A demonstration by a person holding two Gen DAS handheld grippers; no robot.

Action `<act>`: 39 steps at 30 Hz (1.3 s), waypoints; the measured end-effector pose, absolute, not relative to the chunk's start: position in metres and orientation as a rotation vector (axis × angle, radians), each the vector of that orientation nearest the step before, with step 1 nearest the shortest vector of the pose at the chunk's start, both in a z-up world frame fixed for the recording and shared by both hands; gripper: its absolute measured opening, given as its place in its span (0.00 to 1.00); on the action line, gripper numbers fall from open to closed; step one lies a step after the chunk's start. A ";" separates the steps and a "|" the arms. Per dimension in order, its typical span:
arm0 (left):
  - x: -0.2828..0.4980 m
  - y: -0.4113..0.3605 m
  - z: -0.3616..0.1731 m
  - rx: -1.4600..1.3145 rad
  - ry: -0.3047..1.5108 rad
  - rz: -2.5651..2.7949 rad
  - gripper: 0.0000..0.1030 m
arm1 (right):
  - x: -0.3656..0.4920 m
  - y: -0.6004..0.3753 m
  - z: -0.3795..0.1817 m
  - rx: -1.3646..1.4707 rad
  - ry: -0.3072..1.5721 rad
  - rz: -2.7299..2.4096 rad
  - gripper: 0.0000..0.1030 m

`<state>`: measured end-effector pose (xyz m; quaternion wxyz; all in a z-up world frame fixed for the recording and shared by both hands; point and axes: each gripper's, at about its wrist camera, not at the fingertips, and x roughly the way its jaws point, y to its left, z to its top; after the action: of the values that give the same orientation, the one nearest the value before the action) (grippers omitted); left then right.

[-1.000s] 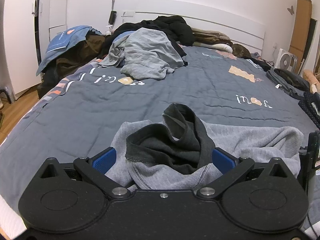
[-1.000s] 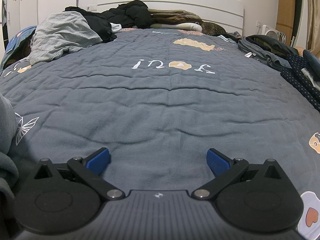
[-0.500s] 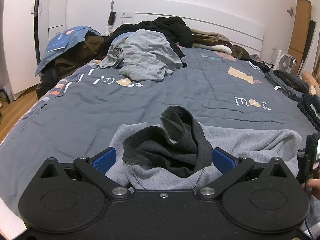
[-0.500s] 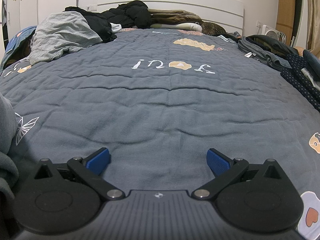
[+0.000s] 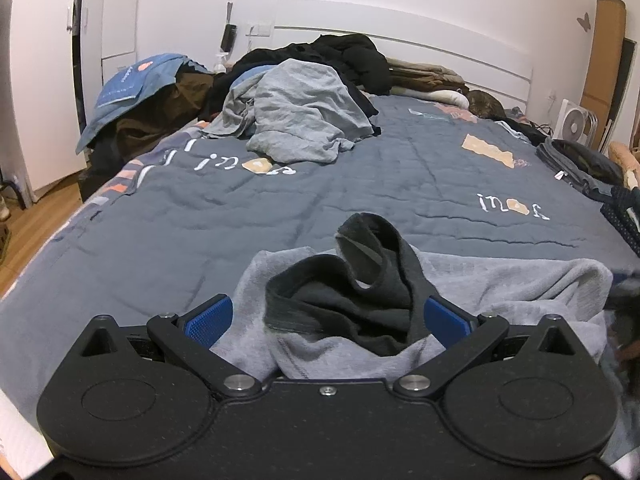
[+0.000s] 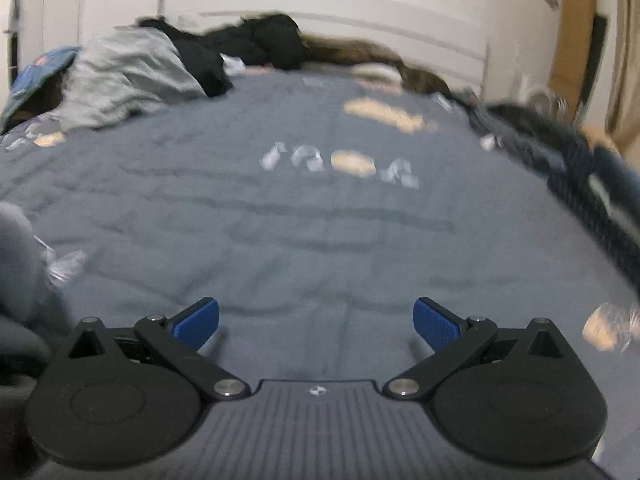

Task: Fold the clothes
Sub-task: 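Grasp the dark collar with the left gripper beside the right gripper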

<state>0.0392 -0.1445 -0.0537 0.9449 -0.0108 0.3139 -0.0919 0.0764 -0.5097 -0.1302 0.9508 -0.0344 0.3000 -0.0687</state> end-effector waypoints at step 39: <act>0.067 -0.131 -0.080 0.095 0.711 -0.225 0.41 | 0.110 -0.359 -0.037 -0.038 0.708 0.615 1.00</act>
<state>0.0667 -0.1313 -0.0799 0.9301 0.0464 0.3474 -0.1099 0.1100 -0.3585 -0.0366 0.8920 -0.0185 0.3410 0.2963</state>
